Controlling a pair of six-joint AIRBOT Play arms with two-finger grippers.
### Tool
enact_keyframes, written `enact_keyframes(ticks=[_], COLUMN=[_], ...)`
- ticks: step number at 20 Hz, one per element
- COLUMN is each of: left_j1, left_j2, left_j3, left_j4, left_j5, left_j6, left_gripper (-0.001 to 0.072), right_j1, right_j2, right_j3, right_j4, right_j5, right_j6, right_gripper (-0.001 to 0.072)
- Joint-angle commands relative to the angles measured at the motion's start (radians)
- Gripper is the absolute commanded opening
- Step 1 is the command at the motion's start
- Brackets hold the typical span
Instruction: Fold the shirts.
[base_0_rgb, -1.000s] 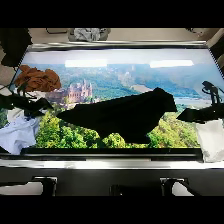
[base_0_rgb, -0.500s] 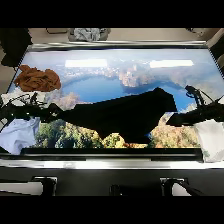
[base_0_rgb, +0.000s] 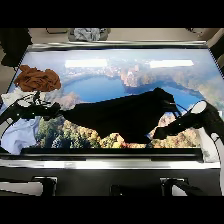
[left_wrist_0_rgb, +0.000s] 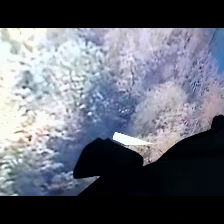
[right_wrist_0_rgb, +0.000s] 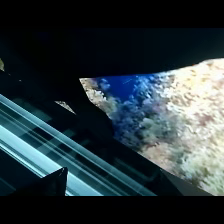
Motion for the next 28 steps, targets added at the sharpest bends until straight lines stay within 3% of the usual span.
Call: enact_keyframes(ticks=[1,7,8,9,10,15,19,22,25,28], left_j1=[-0.003,-0.003,-0.003,-0.003,-0.003,-0.006,-0.009,-0.009,-0.009,-0.009], left_j2=[0.010,0.026,0.028,0.034,0.047,0.278,0.596,0.809,0.958,1.009], left_j3=[0.001,0.002,0.003,0.003,0.009,0.159,0.438,0.587,0.635,0.652], left_j4=[-0.010,-0.010,-0.010,-0.010,-0.011,-0.074,-0.187,-0.196,-0.196,-0.196], left_j5=[-0.030,-0.063,-0.068,-0.075,-0.081,-0.101,-0.027,0.131,0.219,0.223], left_j6=[0.032,0.046,0.046,0.047,0.061,0.193,0.191,0.146,0.097,0.095], left_gripper=[0.0025,0.0025,0.0025,0.0025,0.0025,0.0023,0.0022,0.0021,0.0021,0.0021], right_j1=[0.098,0.231,0.253,0.266,0.263,0.158,0.090,0.089,0.089,0.089], right_j2=[-0.013,-0.124,-0.141,-0.152,-0.151,0.032,0.287,0.423,0.509,0.548], right_j3=[-0.084,-0.090,-0.090,-0.090,-0.087,0.174,0.701,1.011,1.120,1.120], right_j4=[0.053,0.126,0.125,0.124,0.122,0.003,-0.290,-0.325,-0.325,-0.332], right_j5=[-0.151,-0.198,-0.217,-0.243,-0.240,-0.171,-0.362,-0.462,-0.470,-0.478], right_j6=[0.021,0.049,0.078,0.084,0.092,0.057,-0.001,-0.097,-0.087,-0.087], right_gripper=[0.0708,0.0699,0.0641,0.0361,0.0034,0.0042,0.0042,0.0042,0.0042,0.0043])
